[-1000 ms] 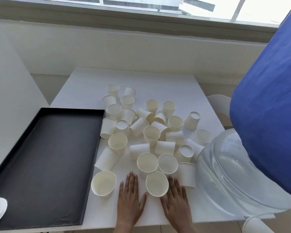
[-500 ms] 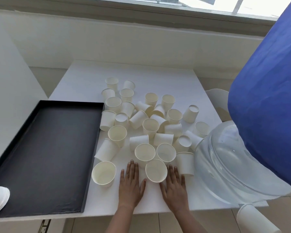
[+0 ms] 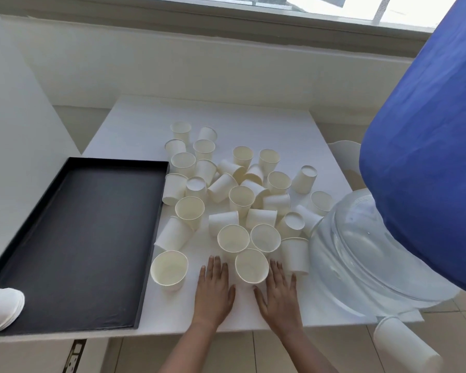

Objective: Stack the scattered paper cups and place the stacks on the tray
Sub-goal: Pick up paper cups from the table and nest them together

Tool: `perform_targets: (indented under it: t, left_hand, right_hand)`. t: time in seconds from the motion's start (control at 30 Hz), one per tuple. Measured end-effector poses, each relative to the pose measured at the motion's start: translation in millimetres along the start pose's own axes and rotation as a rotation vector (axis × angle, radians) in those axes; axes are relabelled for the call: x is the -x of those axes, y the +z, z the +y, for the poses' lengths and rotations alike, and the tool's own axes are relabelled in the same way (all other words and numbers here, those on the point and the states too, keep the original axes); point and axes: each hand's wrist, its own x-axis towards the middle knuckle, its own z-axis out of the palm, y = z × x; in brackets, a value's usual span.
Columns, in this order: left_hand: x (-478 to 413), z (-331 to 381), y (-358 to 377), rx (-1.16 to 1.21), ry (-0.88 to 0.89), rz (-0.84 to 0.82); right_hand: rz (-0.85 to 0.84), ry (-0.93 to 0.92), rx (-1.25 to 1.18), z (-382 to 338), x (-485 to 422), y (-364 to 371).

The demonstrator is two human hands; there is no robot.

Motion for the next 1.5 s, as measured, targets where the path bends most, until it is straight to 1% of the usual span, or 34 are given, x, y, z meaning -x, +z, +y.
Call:
perform_targets:
  t: [0.03,0.13,0.2,0.3,0.4,0.5,0.6,0.67,0.77,0.83,0.9,0.93,1.07,1.13,1.27,1.4,1.5]
  left_hand:
    - [1.1,0.4,-1.3,0.041,-0.03,-0.037]
    - [0.5,4.3,1.8,0.109,-0.06,-0.095]
    - [0.0,6.3,1.3,0.155,-0.045,-0.063]
    - [-0.7,10.6,-5.3,0.217,-0.048,-0.016]
    - [0.6,13.1,-5.5,0.305,-0.055,-0.017]
    - [4.5,14.2,-7.3,0.42,0.014,-0.007]
    - [9.1,14.1,-9.9,0.478,0.092,0.025]
    - [10.0,14.5,-11.5,0.47,0.154,0.052]
    - [7.7,15.8,-19.7,0.472,0.222,0.149]
    - [4.3,18.5,-28.9,0.521,0.232,0.218]
    - [-0.5,23.2,-39.1,0.632,0.18,0.278]
    - [-2.8,25.5,-44.2,0.711,0.135,0.28]
    - [-11.3,34.6,-60.3,1.062,-0.012,0.158]
    - [-15.0,37.8,-65.6,1.168,-0.048,0.111]
    - [-21.4,37.0,-71.5,1.241,-0.066,0.124]
    - [-26.3,29.7,-72.3,1.302,-0.153,0.122]
    - [-27.5,24.0,-70.5,1.33,-0.19,0.116]
  right_hand:
    - [0.005,-0.006,-0.022,-2.3,1.3,-2.4]
    - [0.018,-0.01,-0.226,-4.6,4.0,5.8]
    - [-0.016,0.021,-0.397,-6.4,4.2,8.6]
    - [0.027,0.131,-0.646,-15.2,3.8,6.5]
    - [0.071,0.192,-0.811,-20.6,3.9,3.3]
    - [0.095,0.204,-0.909,-20.2,4.4,1.0]
    - [0.152,0.204,-0.913,-16.7,6.9,-2.0]
    - [0.196,0.184,-0.891,-13.4,8.6,-4.7]
    - [0.261,0.155,-0.884,-10.8,7.7,-11.8]
    - [0.316,0.132,-0.9,-11.5,3.6,-18.6]
    - [0.352,0.119,-0.921,-14.1,-2.3,-26.5]
    - [0.362,0.119,-0.932,-16.0,-5.5,-30.3]
    - [0.374,0.138,-0.976,-26.5,-16.7,-39.8]
    - [0.383,0.142,-0.974,-32.3,-23.0,-42.0]
    - [0.354,0.086,-0.983,-44.1,-29.7,-45.1]
    - [0.291,0.03,-0.999,-51.0,-27.7,-42.9]
    - [0.244,0.003,-0.968,-53.1,-23.9,-37.3]
